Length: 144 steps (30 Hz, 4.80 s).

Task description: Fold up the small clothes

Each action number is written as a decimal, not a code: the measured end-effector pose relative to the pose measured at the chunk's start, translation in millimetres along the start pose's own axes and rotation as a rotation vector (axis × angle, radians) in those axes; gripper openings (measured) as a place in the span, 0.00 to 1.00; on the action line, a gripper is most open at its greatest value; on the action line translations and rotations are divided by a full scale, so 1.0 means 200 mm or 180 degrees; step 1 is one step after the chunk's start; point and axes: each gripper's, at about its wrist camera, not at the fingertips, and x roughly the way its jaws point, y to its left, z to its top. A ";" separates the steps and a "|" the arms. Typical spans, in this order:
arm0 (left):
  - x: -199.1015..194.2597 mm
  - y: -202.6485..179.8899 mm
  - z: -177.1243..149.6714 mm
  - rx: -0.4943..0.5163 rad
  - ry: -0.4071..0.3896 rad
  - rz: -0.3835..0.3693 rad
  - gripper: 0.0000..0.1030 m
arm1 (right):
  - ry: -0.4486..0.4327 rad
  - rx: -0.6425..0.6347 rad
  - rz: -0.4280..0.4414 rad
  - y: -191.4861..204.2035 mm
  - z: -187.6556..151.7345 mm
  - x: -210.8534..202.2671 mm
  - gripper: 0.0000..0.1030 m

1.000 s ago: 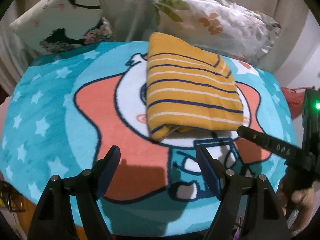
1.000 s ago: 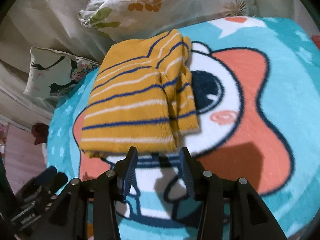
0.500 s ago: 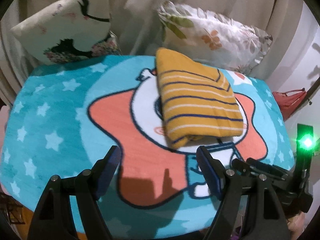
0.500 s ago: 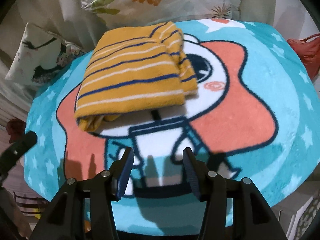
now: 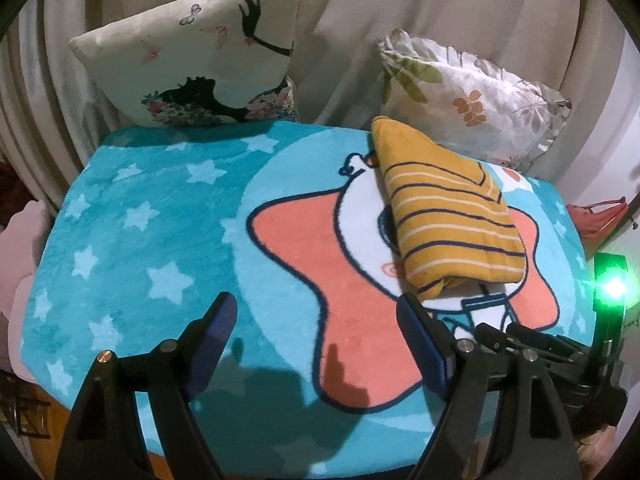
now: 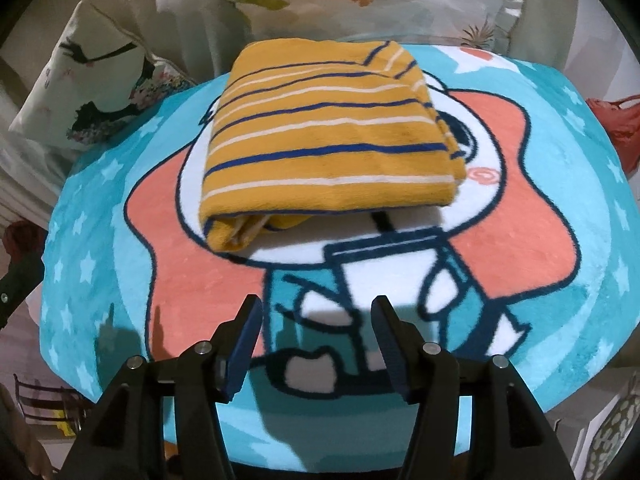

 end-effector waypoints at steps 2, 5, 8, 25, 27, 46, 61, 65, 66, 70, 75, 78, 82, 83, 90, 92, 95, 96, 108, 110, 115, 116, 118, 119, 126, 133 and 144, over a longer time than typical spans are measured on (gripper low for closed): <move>0.01 0.01 -0.01 0.0009 0.0015 0.0010 0.79 | 0.0012 -0.0018 -0.0007 0.03 -0.01 0.01 0.60; 0.02 0.02 -0.01 0.0027 0.0047 0.0017 0.79 | 0.0023 -0.0033 -0.0035 0.05 -0.02 0.02 0.60; 0.04 0.01 -0.01 0.0076 0.0094 0.0026 0.79 | 0.0022 -0.0011 -0.0058 0.05 -0.02 0.02 0.60; 0.15 -0.05 -0.02 0.0216 0.0305 -0.0164 0.79 | 0.0030 0.0240 -0.0224 -0.04 -0.04 0.02 0.62; 0.17 -0.04 -0.02 0.0208 0.0334 -0.0177 0.79 | 0.0034 0.0251 -0.0237 -0.04 -0.04 0.02 0.62; 0.20 0.08 -0.04 0.0139 0.0430 -0.0165 0.79 | 0.0066 0.0213 -0.0280 0.07 -0.05 0.07 0.64; 0.18 0.16 -0.06 0.0032 0.0394 -0.0178 0.79 | 0.0054 0.0135 -0.0320 0.15 -0.06 0.08 0.66; 0.17 0.16 -0.06 -0.0002 0.0380 -0.0159 0.79 | 0.0085 0.0113 -0.0296 0.14 -0.05 0.10 0.66; 0.17 0.16 -0.06 -0.0014 0.0365 -0.0142 0.79 | 0.0090 0.0103 -0.0284 0.15 -0.04 0.10 0.66; 0.17 0.15 -0.05 -0.0084 0.0344 -0.0089 0.79 | 0.0055 0.0024 -0.0247 0.15 -0.01 0.10 0.66; 0.16 0.08 -0.04 -0.0143 0.0316 -0.0021 0.79 | 0.0015 -0.0101 -0.0176 0.12 0.03 0.08 0.67; 0.15 0.00 -0.04 -0.0128 0.0294 0.0021 0.79 | -0.0135 -0.0082 -0.0080 0.05 0.06 0.02 0.66; 0.14 -0.11 -0.04 -0.0120 0.0264 0.0065 0.79 | -0.0804 0.0138 -0.0004 -0.16 0.17 -0.20 0.67; 0.13 -0.14 -0.05 -0.0127 0.0258 0.0079 0.79 | -0.0873 0.0160 -0.0027 -0.20 0.21 -0.23 0.67; 0.06 -0.23 -0.09 -0.0201 0.0097 0.0249 0.79 | -0.0870 -0.0055 0.0110 -0.31 0.57 -0.10 0.36; 0.02 -0.23 -0.10 -0.0220 0.0003 0.0365 0.79 | -0.0761 -0.0135 0.0156 -0.30 0.67 0.02 0.33; -0.07 -0.23 -0.11 -0.0228 -0.0216 0.0633 0.79 | -0.0564 -0.0179 0.0119 -0.29 0.79 0.21 0.32; -0.10 -0.23 -0.11 -0.0224 -0.0296 0.0718 0.79 | -0.0488 -0.0226 0.0021 -0.29 0.84 0.28 0.32; -0.28 -0.33 -0.01 -0.0180 -0.0892 0.0974 0.97 | -0.0354 -0.0344 0.0019 -0.40 0.97 0.36 0.38; -0.26 -0.40 0.02 -0.0062 -0.0900 0.0905 0.97 | -0.0376 -0.0246 0.0175 -0.46 0.93 0.27 0.43; -0.11 -0.59 0.08 0.0056 -0.0639 0.0458 0.97 | -0.0426 -0.0171 0.0305 -0.60 0.75 0.06 0.56; -0.07 -0.62 0.08 0.0045 -0.0553 0.0374 0.97 | -0.0425 -0.0178 0.0295 -0.62 0.71 0.03 0.56; 0.02 -0.68 0.06 -0.0016 -0.0347 0.0218 0.97 | -0.0431 -0.0202 0.0210 -0.67 0.60 -0.03 0.57; 0.07 -0.70 0.05 -0.0062 -0.0249 0.0148 0.97 | -0.0430 -0.0206 0.0158 -0.69 0.55 -0.04 0.58; 0.23 -0.95 -0.10 0.0079 0.0086 0.0130 0.97 | -0.0310 -0.0043 -0.0015 -0.89 0.27 -0.09 0.59; 0.25 -1.12 -0.16 0.0241 0.0149 -0.0032 0.97 | -0.0287 -0.0090 -0.0225 -0.99 0.16 -0.12 0.62; 0.24 -1.00 -0.16 0.0000 0.0189 0.0239 0.97 | -0.0216 -0.0278 -0.0068 -0.88 0.17 -0.04 0.63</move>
